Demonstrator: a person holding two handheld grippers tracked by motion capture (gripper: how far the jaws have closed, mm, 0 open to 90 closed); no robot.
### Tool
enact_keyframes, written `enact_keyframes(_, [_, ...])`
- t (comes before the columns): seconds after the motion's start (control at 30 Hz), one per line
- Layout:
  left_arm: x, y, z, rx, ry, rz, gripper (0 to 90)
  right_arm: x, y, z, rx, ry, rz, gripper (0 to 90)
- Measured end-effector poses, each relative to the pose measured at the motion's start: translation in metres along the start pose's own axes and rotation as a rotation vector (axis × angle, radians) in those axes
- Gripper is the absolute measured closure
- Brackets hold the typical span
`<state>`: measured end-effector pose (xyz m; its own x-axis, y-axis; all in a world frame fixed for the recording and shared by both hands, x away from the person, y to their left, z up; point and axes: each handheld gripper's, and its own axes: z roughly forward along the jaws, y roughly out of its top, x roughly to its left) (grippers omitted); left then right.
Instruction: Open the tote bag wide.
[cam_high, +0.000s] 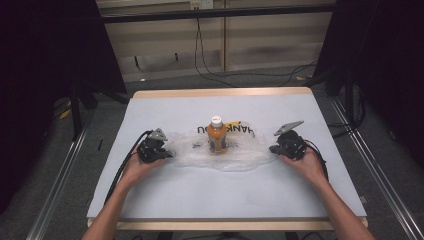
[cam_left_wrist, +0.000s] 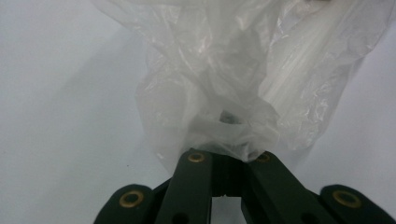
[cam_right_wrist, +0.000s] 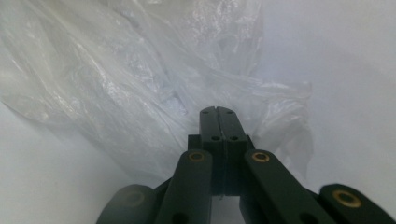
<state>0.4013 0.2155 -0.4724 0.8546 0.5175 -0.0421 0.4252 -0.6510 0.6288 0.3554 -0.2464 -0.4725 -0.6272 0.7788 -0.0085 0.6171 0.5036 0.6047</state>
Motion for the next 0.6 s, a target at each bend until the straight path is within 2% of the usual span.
enact_keyframes(0.07, [0.001,-0.001,0.000,-0.005,-0.007,-0.003,90.0,-0.001,0.000,0.001,-0.011,0.007,-0.007,90.0])
enact_keyframes(0.13, [0.000,-0.003,-0.002,-0.021,-0.013,-0.013,90.0,0.000,0.000,0.001,-0.015,0.016,0.008,90.0])
enact_keyframes(0.2, [-0.002,-0.004,-0.004,-0.037,-0.038,-0.021,90.0,0.000,0.000,0.001,-0.034,0.032,0.009,90.0])
enact_keyframes(0.3, [-0.006,-0.004,-0.008,-0.054,-0.041,-0.014,90.0,0.002,0.004,-0.005,-0.086,0.064,0.008,90.0])
enact_keyframes(0.37, [-0.010,-0.004,-0.013,-0.086,-0.047,-0.018,90.0,0.004,0.007,-0.009,-0.107,0.066,0.009,90.0])
enact_keyframes(0.4, [-0.012,-0.003,-0.017,-0.094,-0.044,-0.014,90.0,0.006,0.009,-0.012,-0.121,0.077,0.001,90.0])
enact_keyframes(0.43, [-0.016,-0.001,-0.022,-0.108,-0.052,-0.011,90.0,0.011,0.016,-0.021,-0.157,0.090,-0.017,90.0])
enact_keyframes(0.47, [-0.018,-0.001,-0.025,-0.119,-0.059,-0.005,90.0,0.011,0.016,-0.021,-0.157,0.090,-0.017,90.0])
enact_keyframes(0.5, [-0.027,0.001,-0.035,-0.126,-0.059,0.015,90.0,0.013,0.021,-0.028,-0.188,0.102,-0.023,90.0])
enact_keyframes(0.53, [-0.027,0.001,-0.035,-0.126,-0.059,0.015,90.0,0.013,0.021,-0.028,-0.188,0.102,-0.023,90.0])
enact_keyframes(0.57, [-0.031,0.001,-0.041,-0.134,-0.079,0.030,90.0,0.015,0.023,-0.032,-0.200,0.113,-0.027,90.0])
enact_keyframes(0.6, [-0.035,0.002,-0.045,-0.138,-0.076,0.036,90.0,0.016,0.026,-0.036,-0.210,0.128,-0.029,90.0])
